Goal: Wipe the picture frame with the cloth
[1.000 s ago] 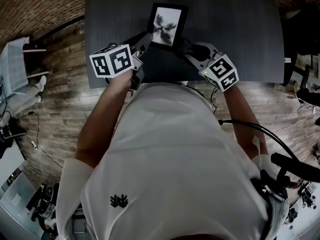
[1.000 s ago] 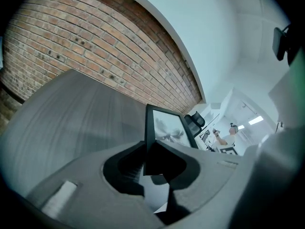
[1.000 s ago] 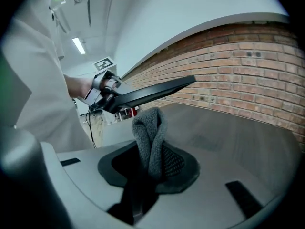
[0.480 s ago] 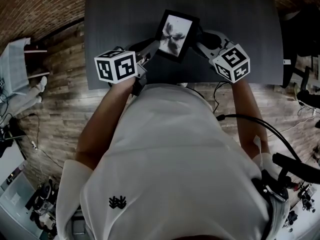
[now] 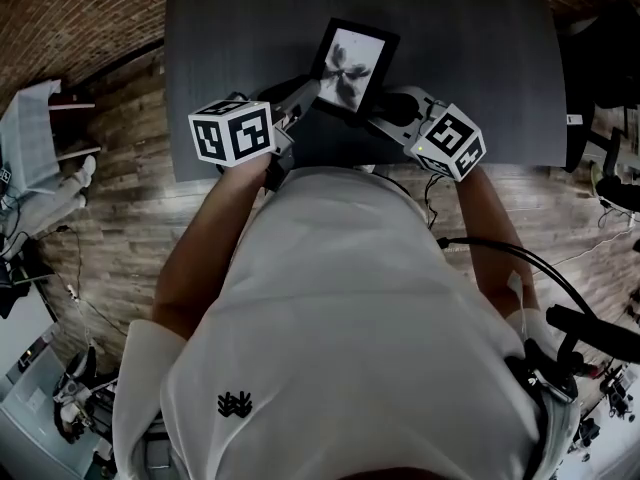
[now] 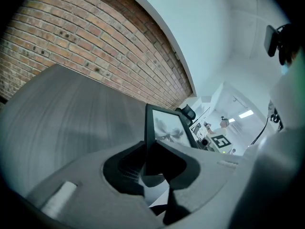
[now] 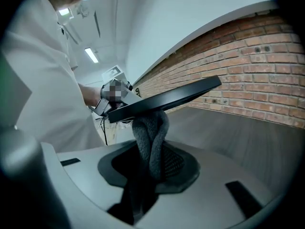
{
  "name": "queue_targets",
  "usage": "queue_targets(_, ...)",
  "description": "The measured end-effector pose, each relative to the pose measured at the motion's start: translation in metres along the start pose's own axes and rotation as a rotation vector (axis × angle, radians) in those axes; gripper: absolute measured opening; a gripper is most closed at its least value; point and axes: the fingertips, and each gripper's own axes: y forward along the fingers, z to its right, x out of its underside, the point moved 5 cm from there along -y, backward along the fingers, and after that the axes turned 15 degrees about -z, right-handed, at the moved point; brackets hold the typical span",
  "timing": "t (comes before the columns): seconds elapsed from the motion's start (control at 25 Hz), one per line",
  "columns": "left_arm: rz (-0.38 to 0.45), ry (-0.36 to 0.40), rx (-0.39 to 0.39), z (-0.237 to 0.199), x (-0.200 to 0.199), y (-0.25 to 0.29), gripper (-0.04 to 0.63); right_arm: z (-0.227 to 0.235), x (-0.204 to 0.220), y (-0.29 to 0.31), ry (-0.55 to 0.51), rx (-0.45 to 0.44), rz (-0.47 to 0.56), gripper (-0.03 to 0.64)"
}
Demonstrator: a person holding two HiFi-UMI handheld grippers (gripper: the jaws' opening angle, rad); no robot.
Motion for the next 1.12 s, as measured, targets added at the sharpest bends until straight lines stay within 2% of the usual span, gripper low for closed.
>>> queue_targets(0.36,-0.032,0.039,0.068,0.02,0.003,0.012,0.077,0.061,0.001,-0.026,0.112,0.179,0.051,0.109)
queue_targets(0.48,-0.038,0.04,0.074,0.021,0.003,0.017,0.077,0.059,-0.001,-0.023,0.095,0.156,0.054,0.109)
queue_targets(0.88,-0.023,0.029,0.069,0.012,-0.005,0.013,0.077,0.01,-0.006,0.007,-0.002,-0.038,0.022,0.109)
queue_targets(0.96,-0.024,0.033,0.072,0.012,-0.005,0.013,0.077,0.014,-0.005,0.007,-0.002,-0.029,0.022,0.109)
queue_targets(1.12,-0.033,0.046,0.087,0.015,-0.005,0.011,0.077,0.046,-0.015,-0.004,0.055,0.081,0.064,0.109)
